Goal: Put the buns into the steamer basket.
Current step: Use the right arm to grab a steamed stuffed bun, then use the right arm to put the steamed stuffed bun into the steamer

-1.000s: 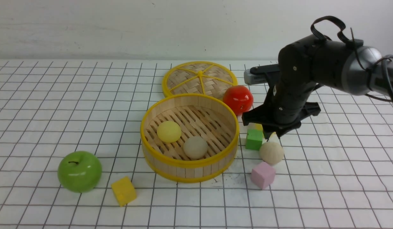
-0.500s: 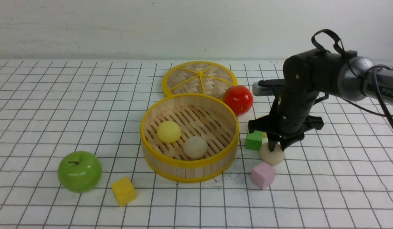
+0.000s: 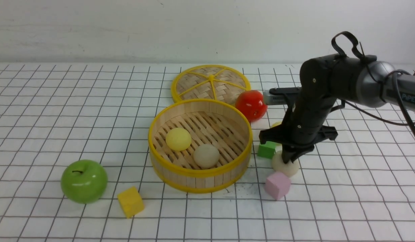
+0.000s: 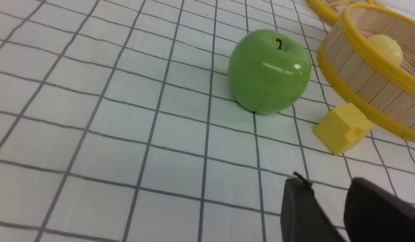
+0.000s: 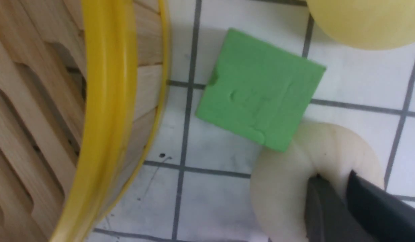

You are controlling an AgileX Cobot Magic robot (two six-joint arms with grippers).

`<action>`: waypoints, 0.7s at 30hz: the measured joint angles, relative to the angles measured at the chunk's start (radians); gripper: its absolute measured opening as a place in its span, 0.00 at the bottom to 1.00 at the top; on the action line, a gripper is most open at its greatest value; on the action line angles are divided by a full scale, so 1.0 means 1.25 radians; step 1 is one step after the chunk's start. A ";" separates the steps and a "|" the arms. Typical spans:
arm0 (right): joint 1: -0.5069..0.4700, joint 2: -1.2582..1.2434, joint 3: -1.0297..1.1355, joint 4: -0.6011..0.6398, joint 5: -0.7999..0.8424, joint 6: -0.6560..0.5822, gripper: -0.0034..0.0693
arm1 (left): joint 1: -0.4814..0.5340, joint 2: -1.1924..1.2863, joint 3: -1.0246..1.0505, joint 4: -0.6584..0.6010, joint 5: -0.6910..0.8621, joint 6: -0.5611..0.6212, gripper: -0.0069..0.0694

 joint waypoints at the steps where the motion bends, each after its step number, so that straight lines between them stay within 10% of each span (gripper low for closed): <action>1: 0.000 0.000 0.000 -0.003 0.006 -0.001 0.06 | 0.000 0.000 0.000 0.000 0.000 0.000 0.35; 21: 0.000 -0.139 -0.021 0.003 -0.002 -0.001 0.05 | 0.000 0.000 0.000 0.000 0.000 0.000 0.38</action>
